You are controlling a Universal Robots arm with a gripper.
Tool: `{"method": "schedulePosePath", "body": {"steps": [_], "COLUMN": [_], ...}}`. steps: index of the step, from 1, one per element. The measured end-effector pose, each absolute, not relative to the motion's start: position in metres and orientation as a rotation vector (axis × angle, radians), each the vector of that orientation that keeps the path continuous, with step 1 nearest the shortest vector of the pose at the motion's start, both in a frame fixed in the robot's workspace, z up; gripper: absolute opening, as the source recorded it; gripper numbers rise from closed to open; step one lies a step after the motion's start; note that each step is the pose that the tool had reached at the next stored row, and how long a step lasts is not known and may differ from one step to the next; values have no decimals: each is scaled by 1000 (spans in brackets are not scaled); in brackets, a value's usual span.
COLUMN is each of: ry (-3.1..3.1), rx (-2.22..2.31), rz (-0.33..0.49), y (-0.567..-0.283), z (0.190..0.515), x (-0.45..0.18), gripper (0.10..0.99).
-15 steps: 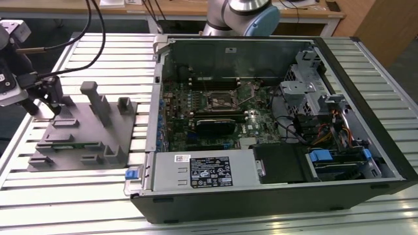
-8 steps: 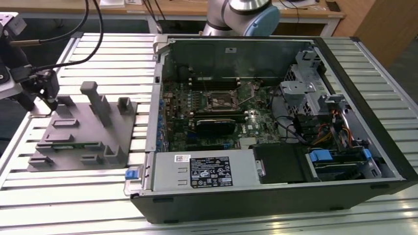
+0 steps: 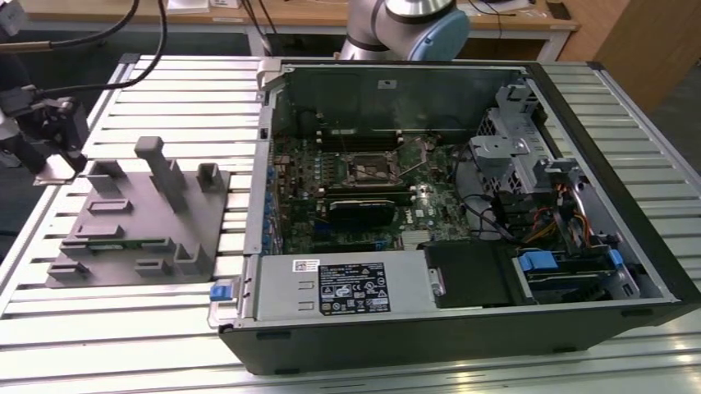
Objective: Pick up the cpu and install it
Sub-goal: 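Pick up the cpu and move it towards the insertion slot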
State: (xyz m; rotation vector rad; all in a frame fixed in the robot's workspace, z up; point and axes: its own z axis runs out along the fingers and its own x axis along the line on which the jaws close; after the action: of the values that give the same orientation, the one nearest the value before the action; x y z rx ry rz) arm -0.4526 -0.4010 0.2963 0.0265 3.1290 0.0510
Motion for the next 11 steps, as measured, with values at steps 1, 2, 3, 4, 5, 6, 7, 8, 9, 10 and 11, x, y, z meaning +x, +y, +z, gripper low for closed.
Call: {"method": "schedulePosePath", "body": {"steps": [1, 2, 3, 4, 5, 6, 7, 8, 9, 10, 11], "ry": [3129, 3129, 3129, 3129, 3129, 3129, 3129, 3129, 3129, 3129, 3129], "rx": [26, 27, 27, 27, 27, 27, 27, 27, 27, 27, 27], "rz": [51, 51, 51, 51, 51, 51, 51, 51, 51, 51, 51], "y": [-401, -401, -401, -401, -401, -401, -401, -401, -401, -401, -401], "z": [300, 305, 309, 314, 318, 323, 327, 332, 336, 341, 345], "x": [-453, -453, -453, -453, -453, -453, -453, -453, -453, -453, -453], "gripper": [529, 529, 529, 529, 529, 529, 529, 529, 529, 529, 529]}}
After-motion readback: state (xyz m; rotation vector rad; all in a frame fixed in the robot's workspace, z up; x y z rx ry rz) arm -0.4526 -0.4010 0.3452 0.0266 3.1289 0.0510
